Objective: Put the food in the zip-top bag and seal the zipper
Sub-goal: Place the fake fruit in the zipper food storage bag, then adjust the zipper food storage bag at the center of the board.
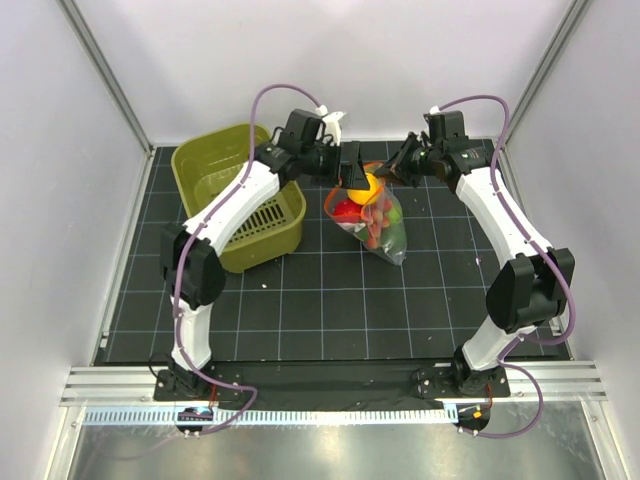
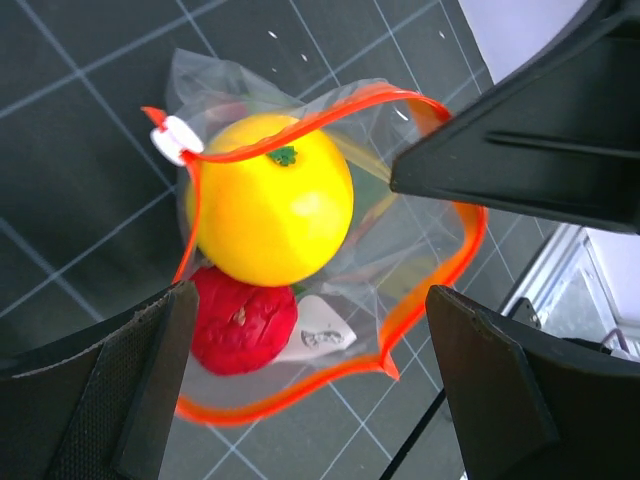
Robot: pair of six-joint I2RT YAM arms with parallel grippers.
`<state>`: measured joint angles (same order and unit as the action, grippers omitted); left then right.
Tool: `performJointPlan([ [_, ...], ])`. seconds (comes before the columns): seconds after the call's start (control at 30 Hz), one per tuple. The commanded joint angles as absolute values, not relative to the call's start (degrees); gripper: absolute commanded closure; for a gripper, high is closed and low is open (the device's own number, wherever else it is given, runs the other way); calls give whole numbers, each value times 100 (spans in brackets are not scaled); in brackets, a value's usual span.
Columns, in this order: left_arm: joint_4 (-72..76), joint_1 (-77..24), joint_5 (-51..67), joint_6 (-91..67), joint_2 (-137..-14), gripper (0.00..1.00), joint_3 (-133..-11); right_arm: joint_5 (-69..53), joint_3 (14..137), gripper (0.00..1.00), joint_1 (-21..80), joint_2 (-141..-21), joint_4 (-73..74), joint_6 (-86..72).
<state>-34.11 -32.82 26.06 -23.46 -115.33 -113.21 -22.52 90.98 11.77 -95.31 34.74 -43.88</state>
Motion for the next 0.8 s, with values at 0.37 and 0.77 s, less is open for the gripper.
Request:
performJointPlan([
  [0.37, -4553, -2988, 1528, -2286, -11056, 13, -10987, -2435, 9290, 99, 1134, -9510, 3112, -4438],
  [0.77, -4570, -2997, 2311, -2145, -11742, 100, -11661, -2233, 9246, 99, 1055, -9422, 3190, -4316],
])
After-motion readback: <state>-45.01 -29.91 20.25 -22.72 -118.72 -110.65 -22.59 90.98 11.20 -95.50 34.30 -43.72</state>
